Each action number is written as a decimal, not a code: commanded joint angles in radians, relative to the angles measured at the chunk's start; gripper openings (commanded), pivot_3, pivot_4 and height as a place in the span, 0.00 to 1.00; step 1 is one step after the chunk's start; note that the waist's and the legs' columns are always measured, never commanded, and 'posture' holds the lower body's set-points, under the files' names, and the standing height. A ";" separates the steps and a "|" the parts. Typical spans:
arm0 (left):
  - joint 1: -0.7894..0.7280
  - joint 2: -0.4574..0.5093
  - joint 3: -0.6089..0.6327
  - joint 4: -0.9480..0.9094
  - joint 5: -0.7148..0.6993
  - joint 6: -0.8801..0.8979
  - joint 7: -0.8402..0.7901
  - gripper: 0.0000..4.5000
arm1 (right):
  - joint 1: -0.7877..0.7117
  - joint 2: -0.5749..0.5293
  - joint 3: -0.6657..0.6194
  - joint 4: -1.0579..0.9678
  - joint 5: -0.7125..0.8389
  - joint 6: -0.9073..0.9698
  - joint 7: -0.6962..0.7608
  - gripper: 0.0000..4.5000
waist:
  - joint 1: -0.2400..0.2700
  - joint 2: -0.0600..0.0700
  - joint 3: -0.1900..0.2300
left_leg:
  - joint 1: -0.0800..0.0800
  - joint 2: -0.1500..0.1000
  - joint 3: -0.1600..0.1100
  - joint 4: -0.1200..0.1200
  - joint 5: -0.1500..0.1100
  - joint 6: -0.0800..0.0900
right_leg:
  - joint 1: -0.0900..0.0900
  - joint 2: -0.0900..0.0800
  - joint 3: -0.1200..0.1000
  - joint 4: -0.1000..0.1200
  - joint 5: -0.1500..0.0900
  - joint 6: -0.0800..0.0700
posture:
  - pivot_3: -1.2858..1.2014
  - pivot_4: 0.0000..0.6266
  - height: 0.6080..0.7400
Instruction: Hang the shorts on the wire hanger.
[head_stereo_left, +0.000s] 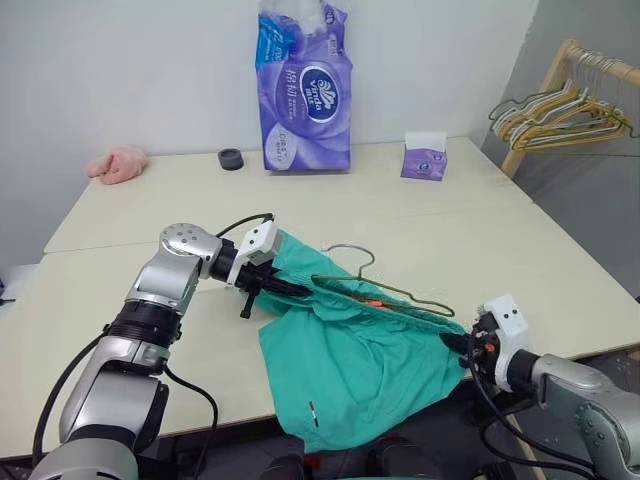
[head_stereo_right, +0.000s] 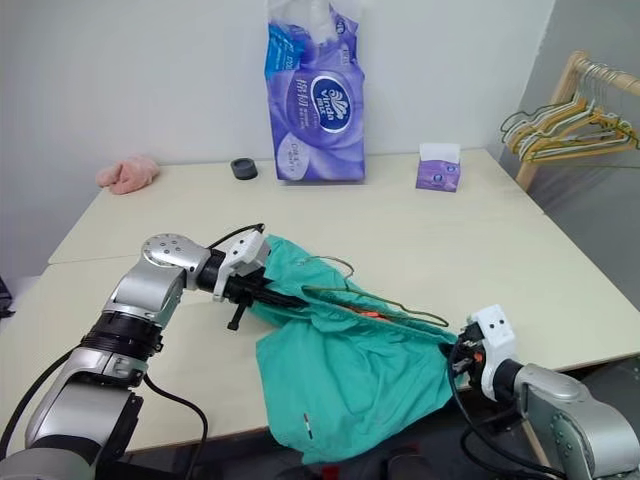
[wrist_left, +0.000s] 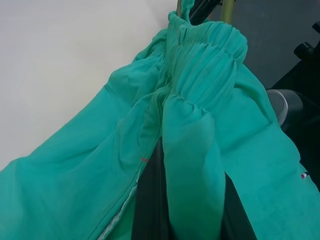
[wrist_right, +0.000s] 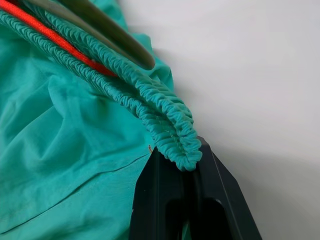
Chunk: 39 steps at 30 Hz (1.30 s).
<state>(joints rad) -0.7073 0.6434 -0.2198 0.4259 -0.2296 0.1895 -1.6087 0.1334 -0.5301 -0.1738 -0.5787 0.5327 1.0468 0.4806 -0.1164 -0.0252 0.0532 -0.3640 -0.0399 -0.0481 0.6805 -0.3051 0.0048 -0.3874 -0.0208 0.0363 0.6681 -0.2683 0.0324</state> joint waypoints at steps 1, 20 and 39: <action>-0.013 0.033 0.008 -0.030 -0.032 0.022 -0.006 0.00 | -0.009 -0.019 -0.043 0.009 0.027 0.034 -0.003 0.00 | 0.001 0.000 0.000 | 0.000 0.000 0.000 0.000 0.000 0.000 | 0.000 0.000 0.000 0.000 0.000 0.000 | 0.43 0.05 1.00; -0.029 0.091 -0.072 -0.027 -0.047 -0.032 -0.006 0.00 | -0.001 -0.075 -0.093 0.071 0.095 0.075 -0.018 0.00 | 0.002 0.002 0.001 | 0.000 0.000 0.001 0.000 0.000 0.000 | 0.000 0.000 0.001 -0.001 0.000 0.000 | 0.43 0.07 1.00; -0.060 0.071 -0.079 0.139 0.145 -0.238 0.055 0.00 | 0.070 -0.280 -0.102 -0.119 0.133 0.034 0.105 0.00 | 0.003 0.005 0.003 | 0.000 0.000 0.001 0.000 0.000 0.000 | 0.000 0.000 0.001 -0.002 0.000 0.001 | 0.42 0.08 1.00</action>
<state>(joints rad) -0.7324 0.7036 -0.3276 0.5493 -0.1052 -0.0340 -1.5793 0.1935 -0.7790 -0.2267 -0.6686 0.6713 1.0951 0.5684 -0.1138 -0.0203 0.0564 -0.3645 -0.0396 -0.0468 0.6802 -0.3053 0.0051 -0.3871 -0.0206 0.0371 0.6656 -0.2686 0.0331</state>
